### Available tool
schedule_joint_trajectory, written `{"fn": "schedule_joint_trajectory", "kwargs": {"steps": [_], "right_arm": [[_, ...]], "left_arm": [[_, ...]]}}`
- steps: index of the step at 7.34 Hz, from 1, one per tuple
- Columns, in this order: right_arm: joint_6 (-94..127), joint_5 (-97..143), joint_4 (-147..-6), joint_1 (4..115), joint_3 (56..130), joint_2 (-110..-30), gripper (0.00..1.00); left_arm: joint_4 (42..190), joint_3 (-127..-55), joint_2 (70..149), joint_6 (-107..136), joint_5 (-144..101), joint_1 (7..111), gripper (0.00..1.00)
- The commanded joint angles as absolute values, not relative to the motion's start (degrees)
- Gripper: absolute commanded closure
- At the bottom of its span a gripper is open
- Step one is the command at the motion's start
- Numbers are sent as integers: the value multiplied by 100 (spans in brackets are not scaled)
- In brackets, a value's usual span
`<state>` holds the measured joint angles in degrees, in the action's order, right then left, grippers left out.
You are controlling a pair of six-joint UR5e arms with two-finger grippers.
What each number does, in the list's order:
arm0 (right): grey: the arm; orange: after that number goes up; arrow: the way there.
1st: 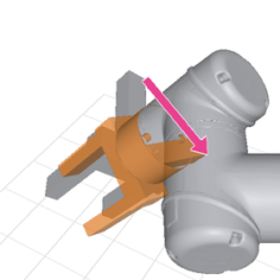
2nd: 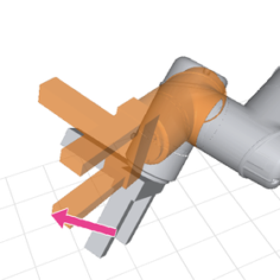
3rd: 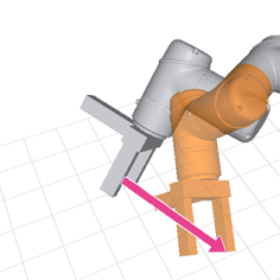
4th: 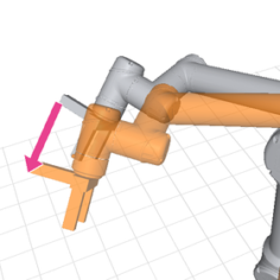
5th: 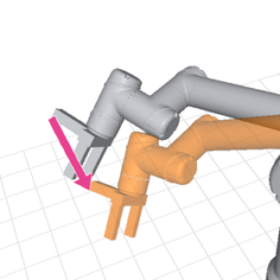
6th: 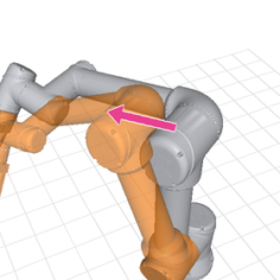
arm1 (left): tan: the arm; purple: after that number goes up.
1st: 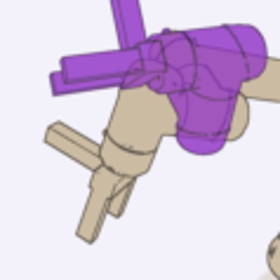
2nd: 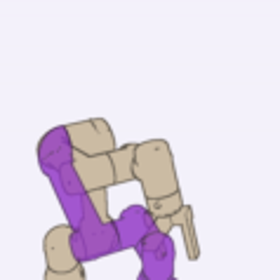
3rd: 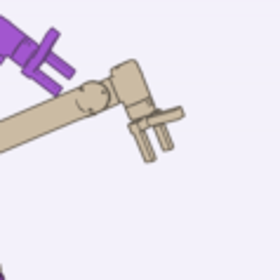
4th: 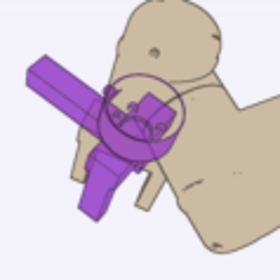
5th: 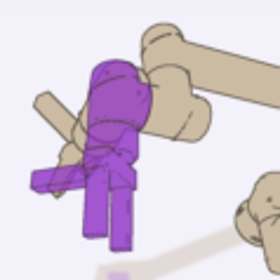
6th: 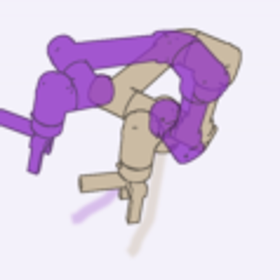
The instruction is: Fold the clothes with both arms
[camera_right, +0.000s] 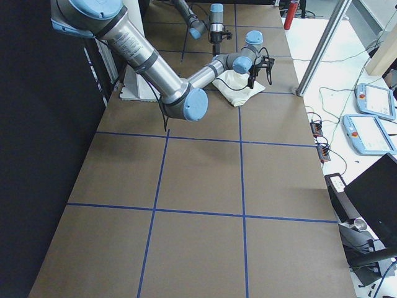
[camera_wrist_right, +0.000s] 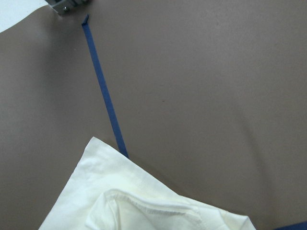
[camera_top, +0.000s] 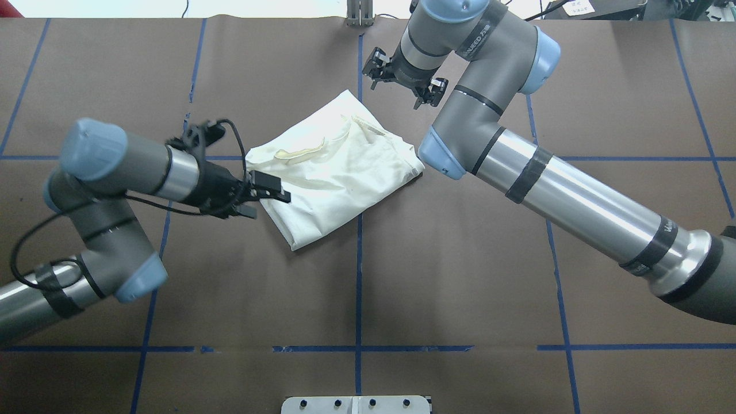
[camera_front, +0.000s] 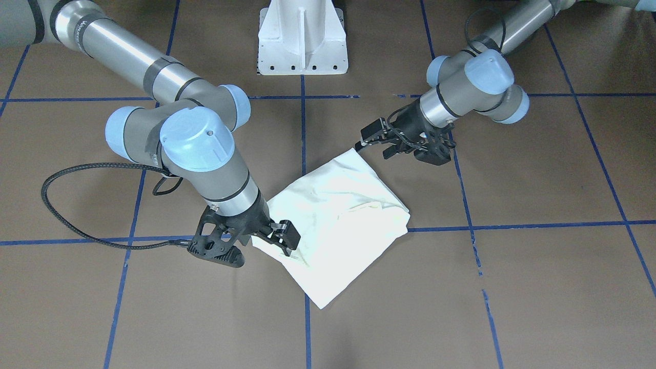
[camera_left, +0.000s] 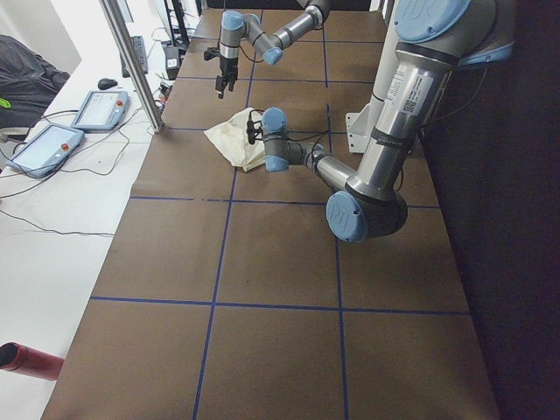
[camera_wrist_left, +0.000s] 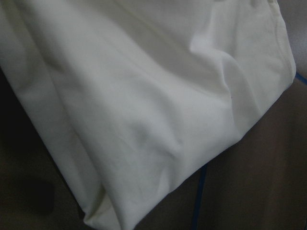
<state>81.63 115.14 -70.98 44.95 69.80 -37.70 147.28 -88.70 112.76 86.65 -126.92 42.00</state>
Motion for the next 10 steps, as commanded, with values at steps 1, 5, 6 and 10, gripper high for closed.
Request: {"fn": "schedule_joint_trajectory", "kwargs": {"steps": [1,5,6,10], "right_arm": [[7581,11365,-7843,4142,7284,-3744,0],[4935,9871,-8395,3270,7621,-3639,0],[4809,9809,-8167,3209,7420,-3569,0],[4772,9773,-7330,3155,6056,-2910,0]], "left_arm": [[13970,-8877,11267,7590,-13453,5252,0],[12581,-8851,11153,5278,-13789,6448,0],[12438,-8851,11153,5047,-13816,6608,0],[12402,-8842,11145,5036,-13816,6688,0]]}}
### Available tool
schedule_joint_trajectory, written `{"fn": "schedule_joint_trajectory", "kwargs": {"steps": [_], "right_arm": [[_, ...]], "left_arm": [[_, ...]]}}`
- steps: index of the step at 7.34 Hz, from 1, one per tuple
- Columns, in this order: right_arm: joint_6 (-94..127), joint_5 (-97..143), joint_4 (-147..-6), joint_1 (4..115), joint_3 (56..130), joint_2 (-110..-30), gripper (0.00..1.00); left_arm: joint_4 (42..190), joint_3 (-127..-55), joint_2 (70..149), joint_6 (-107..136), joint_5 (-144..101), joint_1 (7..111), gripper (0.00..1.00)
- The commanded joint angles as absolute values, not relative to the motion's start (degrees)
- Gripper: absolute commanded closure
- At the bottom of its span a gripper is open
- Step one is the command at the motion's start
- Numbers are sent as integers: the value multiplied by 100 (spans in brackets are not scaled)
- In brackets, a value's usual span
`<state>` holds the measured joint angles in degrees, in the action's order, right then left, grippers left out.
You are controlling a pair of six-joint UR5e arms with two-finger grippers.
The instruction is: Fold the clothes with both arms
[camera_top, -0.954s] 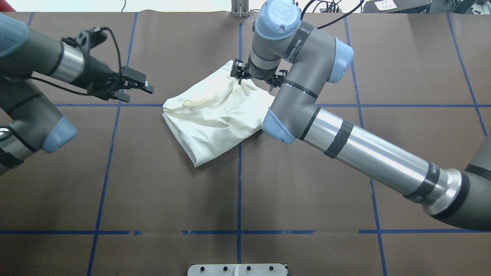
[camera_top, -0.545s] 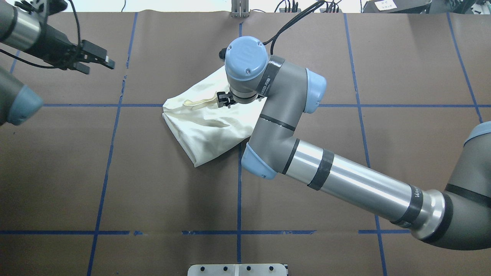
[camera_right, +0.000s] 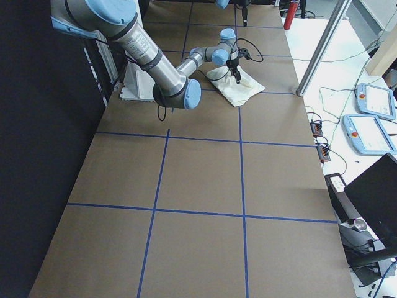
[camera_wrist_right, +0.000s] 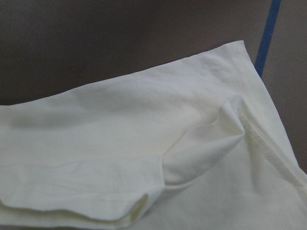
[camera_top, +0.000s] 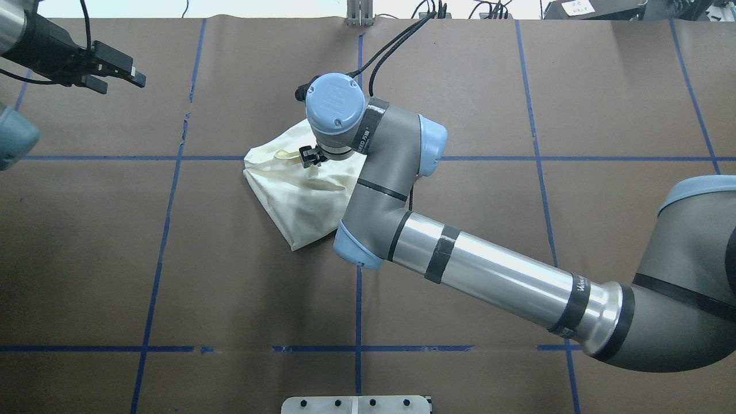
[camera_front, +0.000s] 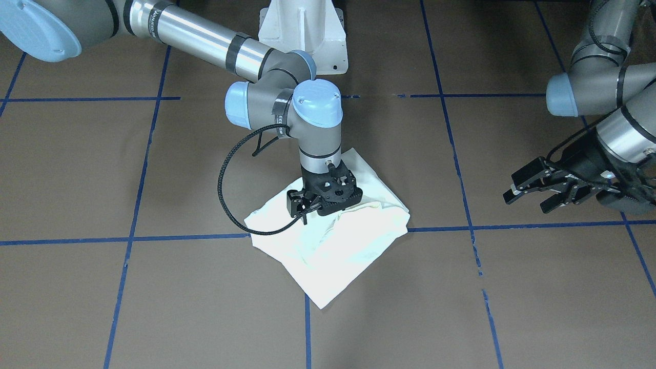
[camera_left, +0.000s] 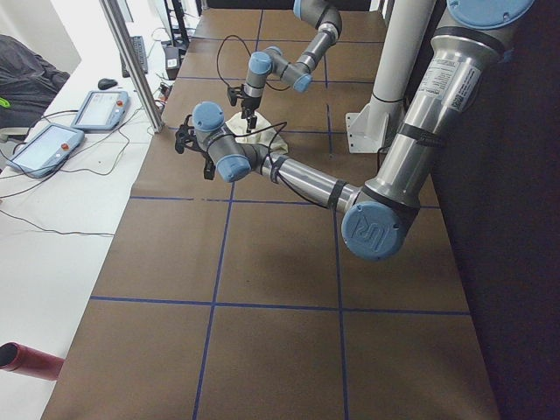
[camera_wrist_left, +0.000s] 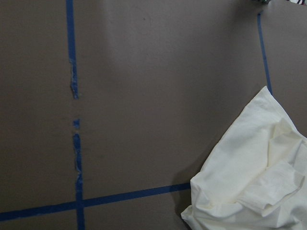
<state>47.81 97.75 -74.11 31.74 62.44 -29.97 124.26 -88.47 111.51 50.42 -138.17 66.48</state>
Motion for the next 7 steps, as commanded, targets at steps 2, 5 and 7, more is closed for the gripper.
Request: {"fn": "schedule_joint_trajectory", "kwargs": {"steps": [2,5,7], "right_arm": [[4755,9756,-7321,3146,5601,-2603,0],[4755,9423,-6126,3155,4474,-2067,0],[4790,9168,-5245,3155,3897,-1864,0]], "left_arm": [[12393,-8798,11145,5027,-13816,6697,0],[12393,-8780,11145,5027,-13816,6776,0],[12393,-8780,11145,5027,-13816,6829,0]]}}
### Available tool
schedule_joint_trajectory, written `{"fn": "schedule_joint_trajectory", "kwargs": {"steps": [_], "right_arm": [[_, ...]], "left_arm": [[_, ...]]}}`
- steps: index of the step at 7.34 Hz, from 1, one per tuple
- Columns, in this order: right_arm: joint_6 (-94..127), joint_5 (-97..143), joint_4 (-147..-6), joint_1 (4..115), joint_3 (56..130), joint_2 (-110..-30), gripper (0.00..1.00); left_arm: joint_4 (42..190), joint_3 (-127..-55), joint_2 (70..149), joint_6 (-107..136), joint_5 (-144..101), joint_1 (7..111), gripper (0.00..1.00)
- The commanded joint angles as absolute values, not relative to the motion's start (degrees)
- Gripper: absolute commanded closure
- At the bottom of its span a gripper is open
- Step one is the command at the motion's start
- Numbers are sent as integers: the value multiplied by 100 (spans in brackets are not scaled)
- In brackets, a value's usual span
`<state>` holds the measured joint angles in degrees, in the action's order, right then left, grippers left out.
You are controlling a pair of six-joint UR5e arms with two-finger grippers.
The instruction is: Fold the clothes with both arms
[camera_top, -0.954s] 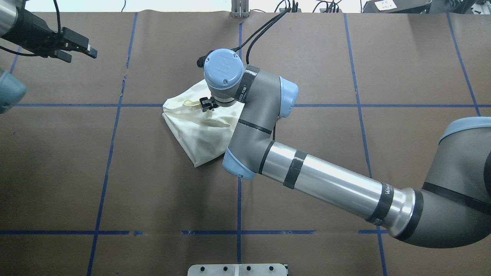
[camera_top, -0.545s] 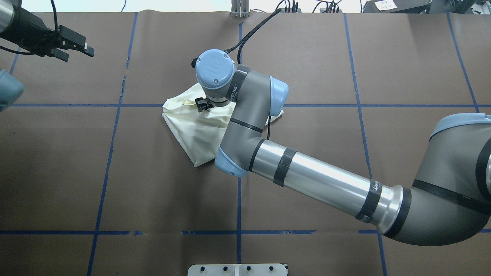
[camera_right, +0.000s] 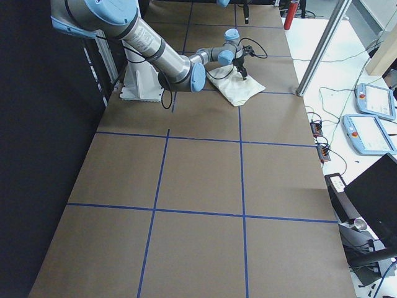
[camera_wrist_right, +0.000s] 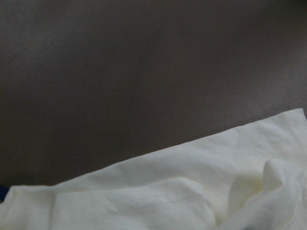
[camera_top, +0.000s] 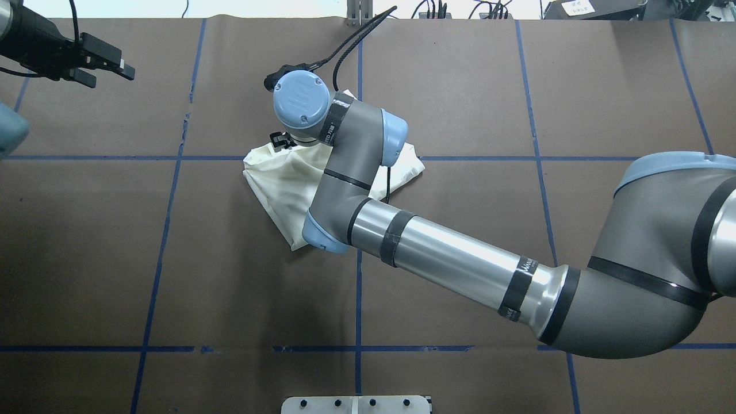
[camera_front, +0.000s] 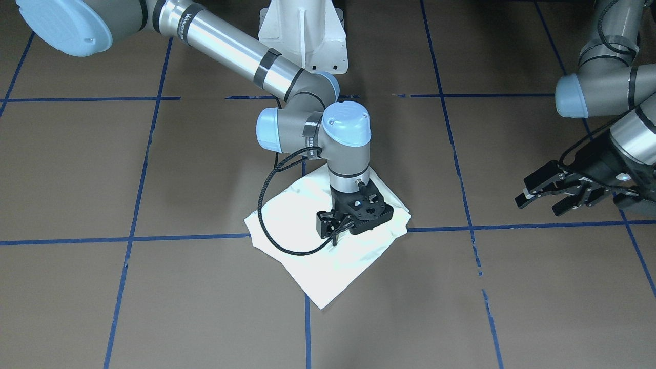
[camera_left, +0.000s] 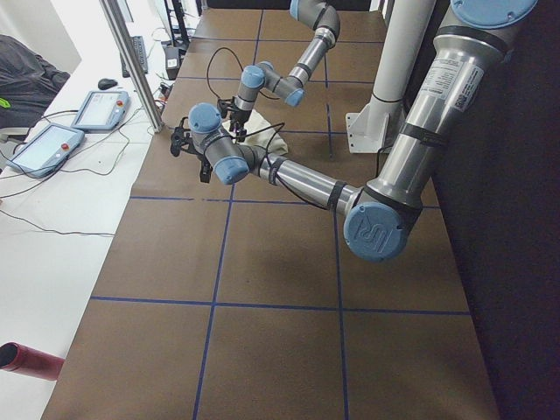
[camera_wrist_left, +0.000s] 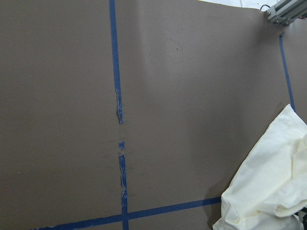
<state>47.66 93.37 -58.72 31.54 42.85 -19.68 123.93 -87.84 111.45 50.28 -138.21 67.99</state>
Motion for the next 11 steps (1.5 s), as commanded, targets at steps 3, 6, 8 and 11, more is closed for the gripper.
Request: {"fn": "schedule_joint_trajectory", "kwargs": {"steps": [3,6,8,11], "right_arm": [[4930,9132,-4854,3138,3797,-1828,0],[4975,9141,-4720,2989,3718,-1968,0],[5009,9132,-4466,2944,3709,-1978,0],[5429,9289,-5397,3268,4398,-1916,0]], "left_arm": [[12375,-8754,11153,5027,-13825,6934,0],[12349,-8692,11153,5019,-13825,6978,0],[12349,-8692,11153,5019,-13825,6996,0],[12340,-8684,11153,4792,-13782,7040,0]]}}
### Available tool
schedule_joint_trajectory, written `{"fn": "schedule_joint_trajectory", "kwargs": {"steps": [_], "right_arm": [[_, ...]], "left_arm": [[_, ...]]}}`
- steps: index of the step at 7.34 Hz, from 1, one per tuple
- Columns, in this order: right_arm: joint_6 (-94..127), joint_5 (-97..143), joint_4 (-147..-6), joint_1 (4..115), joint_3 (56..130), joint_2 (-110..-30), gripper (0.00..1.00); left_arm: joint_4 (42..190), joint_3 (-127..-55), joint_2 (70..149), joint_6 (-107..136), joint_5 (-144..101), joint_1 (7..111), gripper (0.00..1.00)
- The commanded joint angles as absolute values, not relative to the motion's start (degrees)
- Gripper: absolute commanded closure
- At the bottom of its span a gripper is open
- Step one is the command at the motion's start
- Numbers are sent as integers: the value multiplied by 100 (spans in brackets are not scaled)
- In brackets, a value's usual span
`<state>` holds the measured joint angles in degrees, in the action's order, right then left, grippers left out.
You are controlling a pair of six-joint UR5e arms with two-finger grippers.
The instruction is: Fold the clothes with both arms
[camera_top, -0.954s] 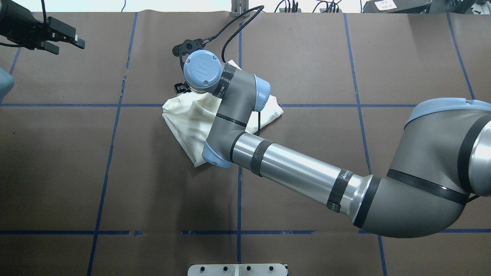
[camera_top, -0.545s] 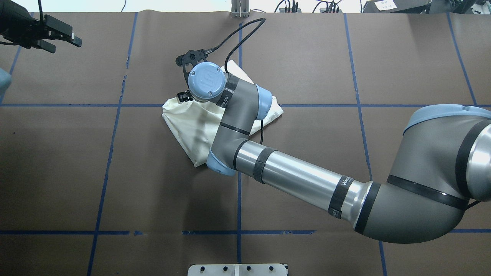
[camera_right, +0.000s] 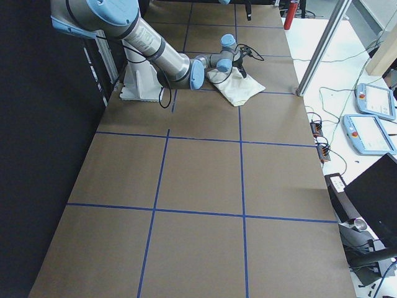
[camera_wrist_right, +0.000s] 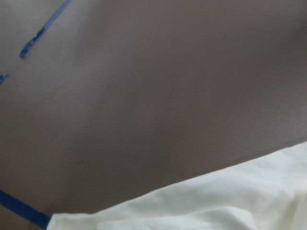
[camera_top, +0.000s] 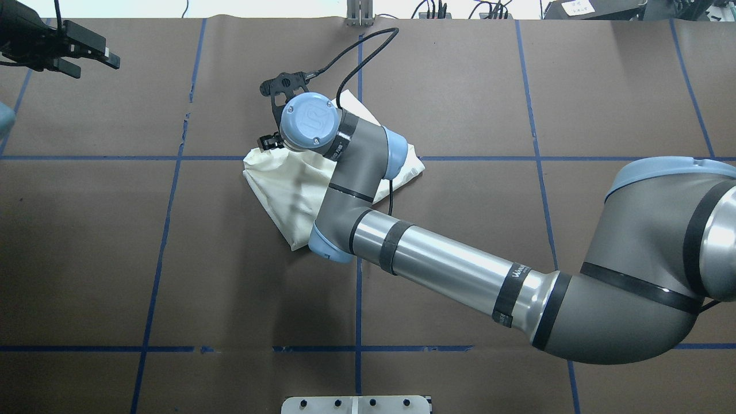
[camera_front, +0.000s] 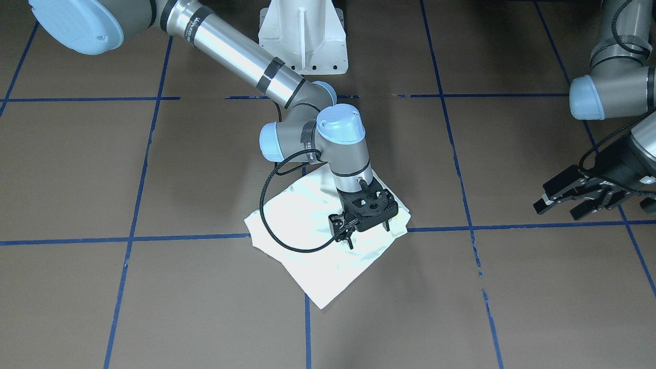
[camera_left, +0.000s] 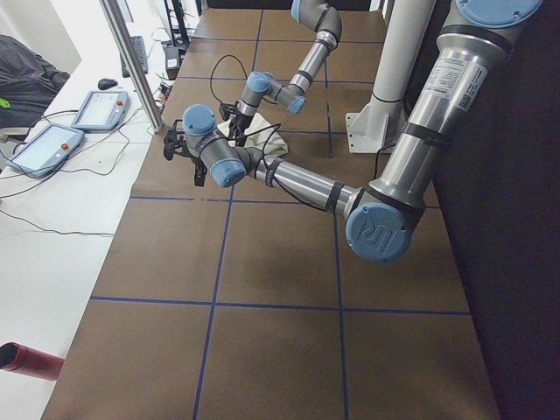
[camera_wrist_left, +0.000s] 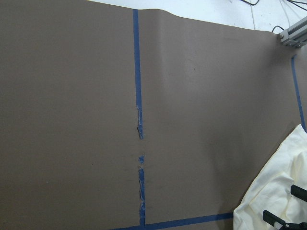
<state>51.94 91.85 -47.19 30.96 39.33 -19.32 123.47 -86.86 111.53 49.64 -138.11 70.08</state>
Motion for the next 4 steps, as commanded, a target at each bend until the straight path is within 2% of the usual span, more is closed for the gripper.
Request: {"fn": "schedule_joint_trajectory", "kwargs": {"steps": [1,2,4], "right_arm": [[5397,9499,-6971,3548,5378,-1994,0],[5257,10093,-8240,4055,6206,-2204,0],[4322,11027,-9242,5119,7280,-3306,0]], "left_arm": [[12288,-8536,11145,4251,-13738,7205,0],[12278,-8334,11084,3610,-13546,7494,0],[12270,-7984,10776,1962,-12816,7977,0]]}}
